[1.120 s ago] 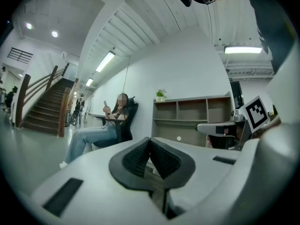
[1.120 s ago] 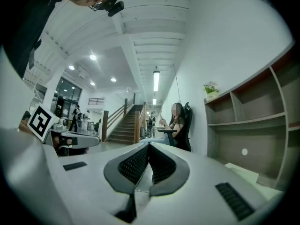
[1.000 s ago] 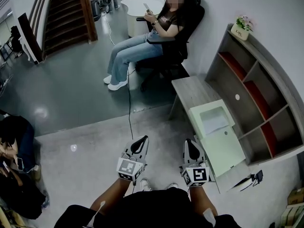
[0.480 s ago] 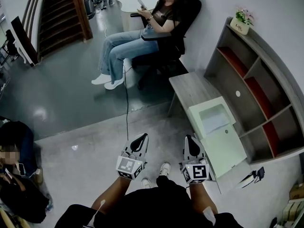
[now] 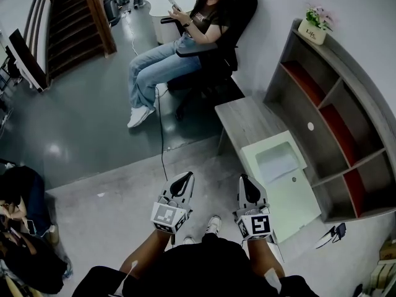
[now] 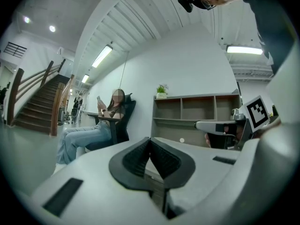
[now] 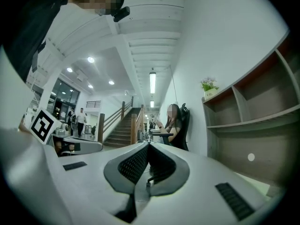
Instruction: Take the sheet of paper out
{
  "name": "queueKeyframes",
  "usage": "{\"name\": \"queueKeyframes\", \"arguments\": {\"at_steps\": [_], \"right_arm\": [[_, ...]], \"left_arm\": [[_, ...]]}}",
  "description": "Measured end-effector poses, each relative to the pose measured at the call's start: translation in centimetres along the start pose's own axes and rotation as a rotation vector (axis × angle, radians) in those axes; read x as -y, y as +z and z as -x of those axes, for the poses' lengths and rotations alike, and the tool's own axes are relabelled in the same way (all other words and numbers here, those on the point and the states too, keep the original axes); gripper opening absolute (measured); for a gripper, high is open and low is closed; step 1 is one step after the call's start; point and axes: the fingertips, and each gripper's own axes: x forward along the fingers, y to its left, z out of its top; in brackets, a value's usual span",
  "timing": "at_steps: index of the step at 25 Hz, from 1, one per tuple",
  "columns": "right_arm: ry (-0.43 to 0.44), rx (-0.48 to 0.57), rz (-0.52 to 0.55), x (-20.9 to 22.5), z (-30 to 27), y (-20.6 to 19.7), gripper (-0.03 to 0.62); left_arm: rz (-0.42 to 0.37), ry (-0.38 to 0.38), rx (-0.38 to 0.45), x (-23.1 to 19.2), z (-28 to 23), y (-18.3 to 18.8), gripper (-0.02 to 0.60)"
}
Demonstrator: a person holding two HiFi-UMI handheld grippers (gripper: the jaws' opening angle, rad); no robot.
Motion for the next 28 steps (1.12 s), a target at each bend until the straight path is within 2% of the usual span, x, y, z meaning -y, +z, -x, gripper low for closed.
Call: {"name": "queueKeyframes", "arguments": {"at_steps": [6,10,13,16,23,28], "right_arm": [[0.025,0.023,0.005,2.4,-2.1,1.1,0.021],[0.054,-0.011,0.02,3.7,-3.2,0.6,0.021],[0.057,0.027,0.005,5.0,-4.1,0.9,0.021],[0.067,0.0,0.001,6.1,-4.6,0.3,0.021],[0.062,0.027,-0.022,8.5,-5.7,0.0,0.021],[0.053,0.023,-0.015,9.6,-6.6,-0.1,0.021]], "left_arm": [[-0.015,-0.009,0.004,0.4,-3.5,1.0,0.008],[-0.025,-0.013,0.002,0.5,-5.8,1.3,0.008],[-0.029,-0.002,-0.01,0.5,-7.1,1.2,0.008],[-0.044,-0.004,-0.021,0.7,-8.2,1.3,0.008],[-0.048,0.007,-0.036,0.8,-10.8,1.4,0.008],[-0.056,-0.012,-0.035,0.8,-12.7,1.3,0.008]]}}
